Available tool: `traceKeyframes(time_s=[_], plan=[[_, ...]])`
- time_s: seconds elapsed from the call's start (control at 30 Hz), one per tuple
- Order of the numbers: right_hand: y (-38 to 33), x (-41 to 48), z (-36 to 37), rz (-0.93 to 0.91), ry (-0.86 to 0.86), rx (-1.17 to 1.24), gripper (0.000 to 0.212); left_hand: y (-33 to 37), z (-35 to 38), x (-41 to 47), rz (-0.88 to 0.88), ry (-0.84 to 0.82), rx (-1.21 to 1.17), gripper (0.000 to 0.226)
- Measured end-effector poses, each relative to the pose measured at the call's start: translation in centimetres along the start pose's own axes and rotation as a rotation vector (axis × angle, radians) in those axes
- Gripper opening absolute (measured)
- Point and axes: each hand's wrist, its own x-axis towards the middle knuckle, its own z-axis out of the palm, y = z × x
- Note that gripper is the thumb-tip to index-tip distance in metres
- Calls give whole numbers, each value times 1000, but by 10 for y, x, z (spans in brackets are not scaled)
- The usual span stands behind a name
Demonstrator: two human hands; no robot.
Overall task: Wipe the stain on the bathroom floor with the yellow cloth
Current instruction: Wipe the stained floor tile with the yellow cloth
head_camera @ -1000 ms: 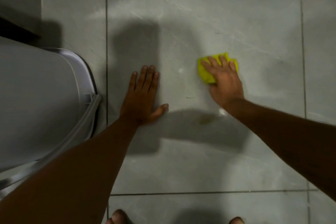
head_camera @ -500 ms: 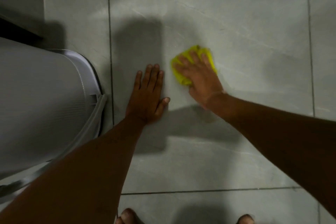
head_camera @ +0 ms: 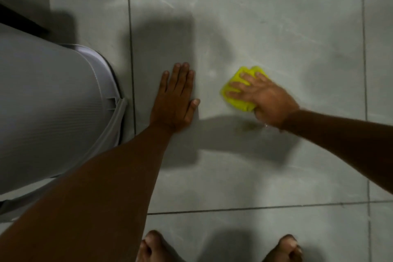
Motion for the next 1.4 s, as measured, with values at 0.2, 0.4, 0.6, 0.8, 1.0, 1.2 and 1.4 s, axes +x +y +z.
traceKeyframes(time_s=[0.2,0.4,0.6,0.8,1.0,1.2,1.4], plan=[[-60,-6,20,49,-9,253,58,-1,-2,1,-8,-3,2,75],[-31,-14,16,171,52,134,65,1,-3,0,-5,7,8,74],[-73,-71,43,-87,-49,63,60,0,-5,0,-3,-9,3,74],[-89,-45,47,310,53,119,62,-1,-1,0,-8,0,32,75],[-87,-91,67,251,31,108,77,2,-1,-1,-2,14,42,75],[-128,-78,80,158,18,120,78,1,-1,-1,5,16,32,75],[-93,-83,70,497,71,132,82,0,-1,0,1,22,43,74]])
